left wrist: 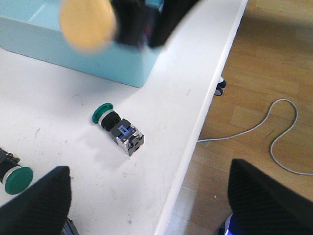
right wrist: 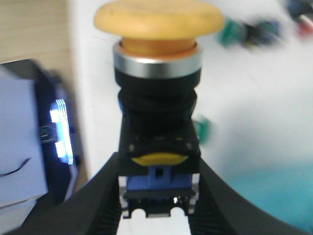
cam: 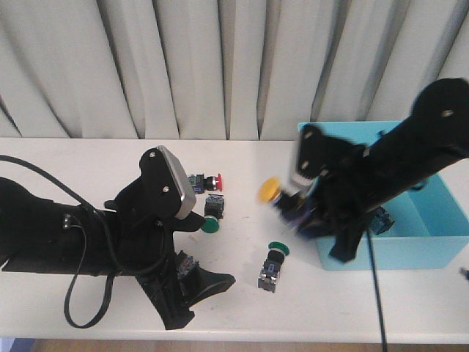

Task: Pick red and yellow buttons and place in box
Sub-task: 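Carry the yellow button with the right gripper into the box and release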

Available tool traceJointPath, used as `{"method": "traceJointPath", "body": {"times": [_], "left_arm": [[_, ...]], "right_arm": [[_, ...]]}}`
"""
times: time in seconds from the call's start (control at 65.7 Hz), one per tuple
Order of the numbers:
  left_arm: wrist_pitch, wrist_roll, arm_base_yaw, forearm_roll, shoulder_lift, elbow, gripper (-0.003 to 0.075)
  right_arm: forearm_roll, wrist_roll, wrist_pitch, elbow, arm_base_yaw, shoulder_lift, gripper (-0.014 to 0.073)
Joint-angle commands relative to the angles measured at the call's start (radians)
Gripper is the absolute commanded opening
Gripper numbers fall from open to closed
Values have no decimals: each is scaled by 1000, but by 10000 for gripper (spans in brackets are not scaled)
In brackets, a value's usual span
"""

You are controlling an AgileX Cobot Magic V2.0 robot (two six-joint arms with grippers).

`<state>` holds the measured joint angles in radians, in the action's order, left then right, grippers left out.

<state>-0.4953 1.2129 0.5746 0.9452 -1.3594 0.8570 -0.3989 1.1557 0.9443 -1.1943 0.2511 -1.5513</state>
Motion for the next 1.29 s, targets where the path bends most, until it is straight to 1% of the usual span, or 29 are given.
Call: {"method": "traceJointPath", "body": {"times": [0.0,0.122,0.167,0.228,0.32,0.578,0.715,0.898,1.019,1.126,1.278], "left_arm": [[24,-10,3,27,33,32,579],[23,-10,3,28,33,32,545],[21,-10,3,28,33,32,536],[20,-10,3,28,33,32,527],[20,-10,3,28,33,32,517],[16,-10,3,28,33,32,513],[4,-10,3,28,33,32,513],[-5,-10,3,28,33,32,513],[-9,-10,3,28,33,32,513],[-9,-10,3,28,33,32,513],[-9,-10,3,28,33,32,513]], "right_arm": [[89,-255,-101,-28,-83,56,188],[189,-587,-161,-28,-180,42,188],[234,-683,-169,-30,-212,27,190],[290,-747,-158,-46,-242,-4,192],[331,-771,-122,-87,-250,-68,196],[309,-833,-53,-250,-247,-297,203],[297,-840,-33,-321,-247,-416,206],[286,-840,-23,-366,-247,-519,209],[285,-840,-18,-368,-247,-541,214],[285,-840,-14,-368,-247,-543,246],[285,-840,-12,-368,-247,-543,340]]}}
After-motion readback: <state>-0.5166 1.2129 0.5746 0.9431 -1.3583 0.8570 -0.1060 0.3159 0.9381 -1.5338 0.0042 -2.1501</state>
